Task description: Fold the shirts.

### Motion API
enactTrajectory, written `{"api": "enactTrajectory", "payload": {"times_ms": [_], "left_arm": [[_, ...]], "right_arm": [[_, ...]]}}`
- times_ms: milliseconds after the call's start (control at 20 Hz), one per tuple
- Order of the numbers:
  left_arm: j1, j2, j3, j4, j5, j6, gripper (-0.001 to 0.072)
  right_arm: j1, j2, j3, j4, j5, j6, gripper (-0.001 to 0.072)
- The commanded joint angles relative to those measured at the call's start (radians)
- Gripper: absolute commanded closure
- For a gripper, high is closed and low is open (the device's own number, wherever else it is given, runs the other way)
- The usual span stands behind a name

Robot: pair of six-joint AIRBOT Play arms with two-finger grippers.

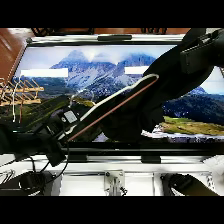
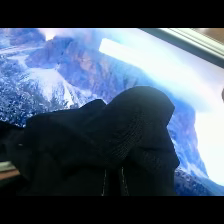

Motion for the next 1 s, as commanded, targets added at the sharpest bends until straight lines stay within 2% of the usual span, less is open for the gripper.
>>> {"api": "enactTrajectory", "payload": {"times_ms": [0, 100, 250, 300, 400, 550, 750, 950], "left_arm": [[-0.001, -0.02, -0.059, -0.069, 0.105, 0.002, 0.0659], [0.001, -0.033, -0.085, -0.07, 0.153, 0.002, 0.0659], [0.024, -0.08, -0.108, -0.06, 0.288, -0.105, 0.066], [0.025, -0.1, -0.108, -0.062, 0.341, -0.113, 0.066], [0.025, -0.152, -0.097, -0.105, 0.412, -0.045, 0.066], [0.025, -0.262, -0.071, -0.169, 0.42, 0.055, 0.066], [0.027, -0.349, -0.035, -0.169, 0.519, 0.055, 0.066], [0.05, -0.369, 0.01, -0.169, 0.584, 0.081, 0.0661]], "right_arm": [[0.001, 0.0, 0.001, 0.016, 0.0, 0.013, 0.0615], [0.001, 0.0, 0.001, 0.028, 0.0, 0.037, 0.0615], [0.002, 0.001, 0.001, 0.17, 0.0, 0.049, 0.0615], [0.002, 0.001, 0.001, 0.216, -0.002, 0.05, 0.0615], [0.002, 0.0, 0.001, 0.318, -0.023, 0.05, 0.0615], [0.002, -0.008, 0.001, 0.5, -0.08, 0.063, 0.0615], [0.002, -0.031, 0.0, 0.594, -0.058, 0.119, 0.0615], [0.002, -0.079, 0.0, 0.612, 0.075, 0.129, 0.0615]]}}
